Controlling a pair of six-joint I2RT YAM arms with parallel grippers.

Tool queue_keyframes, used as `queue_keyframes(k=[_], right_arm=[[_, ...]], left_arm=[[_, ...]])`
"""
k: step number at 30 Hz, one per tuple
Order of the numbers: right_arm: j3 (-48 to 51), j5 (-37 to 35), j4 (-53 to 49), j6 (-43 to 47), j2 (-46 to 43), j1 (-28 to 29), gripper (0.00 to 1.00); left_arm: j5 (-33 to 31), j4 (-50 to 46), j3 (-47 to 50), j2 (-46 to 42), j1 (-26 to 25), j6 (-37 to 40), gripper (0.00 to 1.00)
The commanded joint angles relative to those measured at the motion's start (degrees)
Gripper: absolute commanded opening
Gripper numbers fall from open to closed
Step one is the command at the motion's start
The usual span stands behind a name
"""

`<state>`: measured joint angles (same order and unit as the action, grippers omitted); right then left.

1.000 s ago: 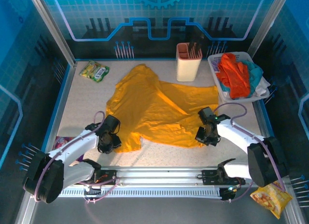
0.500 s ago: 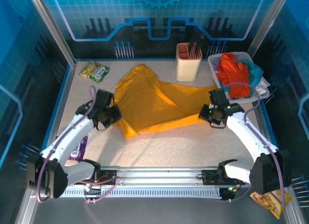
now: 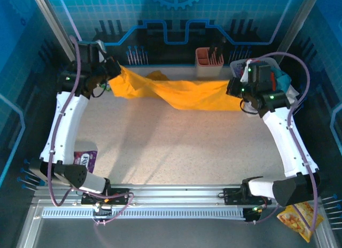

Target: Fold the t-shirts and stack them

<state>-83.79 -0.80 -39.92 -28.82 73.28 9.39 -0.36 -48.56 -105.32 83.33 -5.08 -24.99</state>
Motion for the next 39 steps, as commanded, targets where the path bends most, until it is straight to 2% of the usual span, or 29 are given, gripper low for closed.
queue_keyframes(k=[1, 5, 10, 20, 27, 31, 35, 39], right_arm=[[-5.1, 0.9, 0.3, 3.6, -0.1, -1.0, 0.0], [-6.4, 1.5, 2.7, 5.0, -3.0, -1.1, 0.0], [-6.9, -1.3, 5.1, 6.1, -7.9, -1.0, 0.0], [-8.0, 3.2, 6.1, 7.2, -18.9, -0.8, 0.0], [-7.1, 5.9, 8.8, 7.4, -25.9, -0.7, 0.0], [-9.3, 5.6, 7.7, 6.1, -26.5, -0.7, 0.0], [-11.9, 4.9, 2.9, 3.3, -23.8, -0.7, 0.0], [-8.1, 1.7, -1.2, 1.1, -21.4, -0.7, 0.0]], left_arm=[[0.1, -2.4, -4.8, -1.0, 0.4, 4.7, 0.0], [0.7, 1.9, -3.0, -6.8, 0.4, 6.5, 0.0], [1.9, 6.4, -0.9, -14.2, 0.4, 9.4, 0.0], [3.9, 6.5, -8.4, -23.2, 0.4, 13.5, 0.0], [5.4, 6.8, -19.1, -24.1, 0.4, 15.4, 0.0], [3.6, 5.8, -22.5, -21.6, 0.4, 16.1, 0.0], [1.5, 5.7, -18.5, -19.1, 0.4, 15.7, 0.0], [1.2, 8.8, -5.9, -18.6, 0.4, 13.4, 0.0]])
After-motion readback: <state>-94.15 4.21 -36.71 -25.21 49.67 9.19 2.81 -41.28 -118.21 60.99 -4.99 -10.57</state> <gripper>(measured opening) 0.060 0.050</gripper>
